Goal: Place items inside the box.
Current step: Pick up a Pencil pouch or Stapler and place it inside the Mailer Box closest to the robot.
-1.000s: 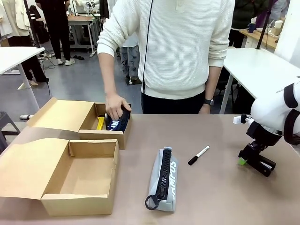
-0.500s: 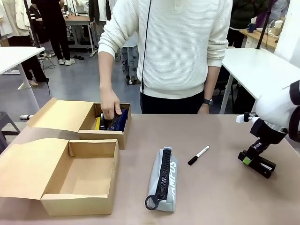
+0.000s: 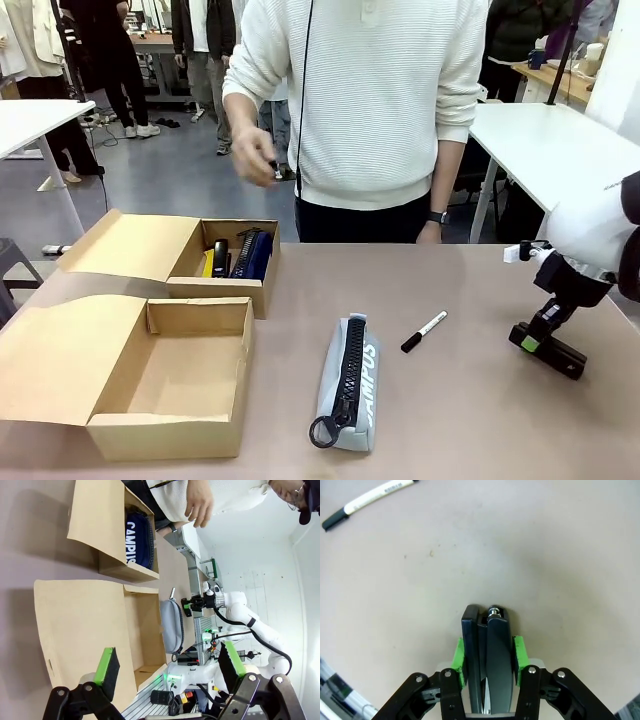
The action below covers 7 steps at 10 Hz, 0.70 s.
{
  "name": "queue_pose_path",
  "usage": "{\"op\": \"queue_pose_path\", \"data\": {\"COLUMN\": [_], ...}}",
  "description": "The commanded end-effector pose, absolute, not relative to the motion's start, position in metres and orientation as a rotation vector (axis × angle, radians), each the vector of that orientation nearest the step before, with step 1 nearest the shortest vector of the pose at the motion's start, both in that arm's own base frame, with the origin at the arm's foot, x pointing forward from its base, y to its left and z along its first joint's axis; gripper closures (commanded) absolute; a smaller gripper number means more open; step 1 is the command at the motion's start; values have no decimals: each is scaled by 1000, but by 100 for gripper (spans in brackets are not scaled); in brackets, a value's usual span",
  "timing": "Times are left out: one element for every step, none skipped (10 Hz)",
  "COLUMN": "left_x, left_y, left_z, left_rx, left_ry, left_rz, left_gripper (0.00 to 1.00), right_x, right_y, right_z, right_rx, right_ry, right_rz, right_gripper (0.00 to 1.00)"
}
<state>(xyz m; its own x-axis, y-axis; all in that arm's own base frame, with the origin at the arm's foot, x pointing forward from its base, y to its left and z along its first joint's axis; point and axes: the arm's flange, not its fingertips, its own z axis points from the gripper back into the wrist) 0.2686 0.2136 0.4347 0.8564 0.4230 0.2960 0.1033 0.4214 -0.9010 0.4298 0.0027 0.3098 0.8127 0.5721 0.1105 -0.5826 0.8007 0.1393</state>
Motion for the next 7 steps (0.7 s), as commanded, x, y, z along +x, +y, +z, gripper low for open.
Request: {"op": "queue_pose_path", "data": {"left_x": [268,268,268,268,268,268,268], "left_y": [213,213,213,213,213,213,213], "left_z": [435,435,435,435,435,435,435], "left_rx": [-1145,-1145,-1145,-1145,-1145,-1145,-1145], "left_ry": [-555,-555,-555,-555,-555,-555,-555], "left_rz": [200,200,200,200,200,200,200], "left_gripper": [0,0,0,0,0,0,0], "right_x": [415,401,383,365,351,339,345], "right_y": [9,16,25,38,50,56,33], "right_z": [352,393,429,459,477,485,488], "right_rx": [166,215,264,252,232,256,262], "right_ry": [1,9,36,-12,-60,-85,-161], "right_rz": [495,419,367,378,385,421,436], "right_gripper": [100,100,100,100,100,100,100]}}
